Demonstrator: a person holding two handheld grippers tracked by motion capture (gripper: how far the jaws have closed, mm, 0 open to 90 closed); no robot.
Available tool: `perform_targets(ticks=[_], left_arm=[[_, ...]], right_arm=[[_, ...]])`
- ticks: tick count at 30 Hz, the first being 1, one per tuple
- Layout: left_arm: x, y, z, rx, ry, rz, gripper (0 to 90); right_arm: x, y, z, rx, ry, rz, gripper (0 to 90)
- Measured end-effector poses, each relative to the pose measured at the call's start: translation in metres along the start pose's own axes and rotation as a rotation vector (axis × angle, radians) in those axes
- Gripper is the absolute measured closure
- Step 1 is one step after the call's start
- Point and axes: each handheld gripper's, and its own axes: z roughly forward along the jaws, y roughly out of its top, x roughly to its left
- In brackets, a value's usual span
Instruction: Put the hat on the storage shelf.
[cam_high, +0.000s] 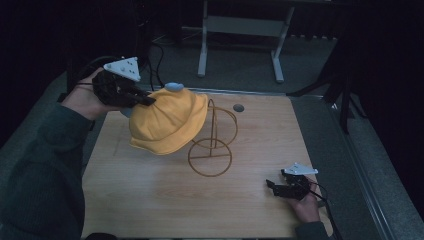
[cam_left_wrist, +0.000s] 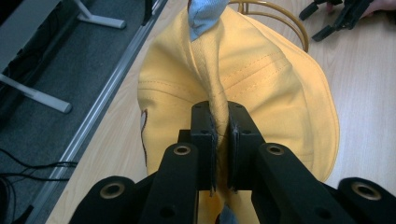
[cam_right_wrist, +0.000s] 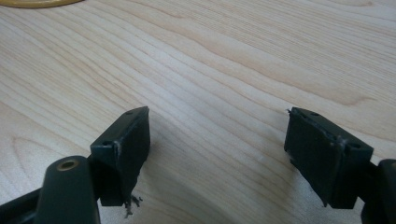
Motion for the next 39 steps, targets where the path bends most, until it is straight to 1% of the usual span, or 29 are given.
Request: perform_targets(ticks=[7, 14, 21, 28, 30, 39], left_arm=[[-0.001, 0.005, 0.0, -0.006, 0.001, 0.009, 83.2], [-0.002, 0.014, 0.003, 0.005, -0.001, 0.025, 83.2], [-0.003, 0.024, 0.006, 0.0, -0.004, 0.034, 83.2], [-0.003, 0.032, 0.008, 0.003, -0.01, 0.045, 83.2], [-0.003, 0.036, 0.01, 0.012, -0.01, 0.051, 83.2], [-0.005, 0.049, 0.015, 0.012, -0.021, 0.071, 83.1]], right_arm=[[0.0, 0.0, 0.0, 0.0, 0.0, 0.0, 22.1], [0.0, 0.0, 0.0, 0.0, 0.0, 0.001, 22.1], [0.0, 0.0, 0.0, 0.0, 0.0, 0.001, 22.1], [0.0, 0.0, 0.0, 0.0, 0.0, 0.001, 22.1], [0.0, 0.0, 0.0, 0.0, 0.0, 0.001, 22.1], [0.0, 0.0, 0.0, -0.001, 0.0, 0.001, 22.1]])
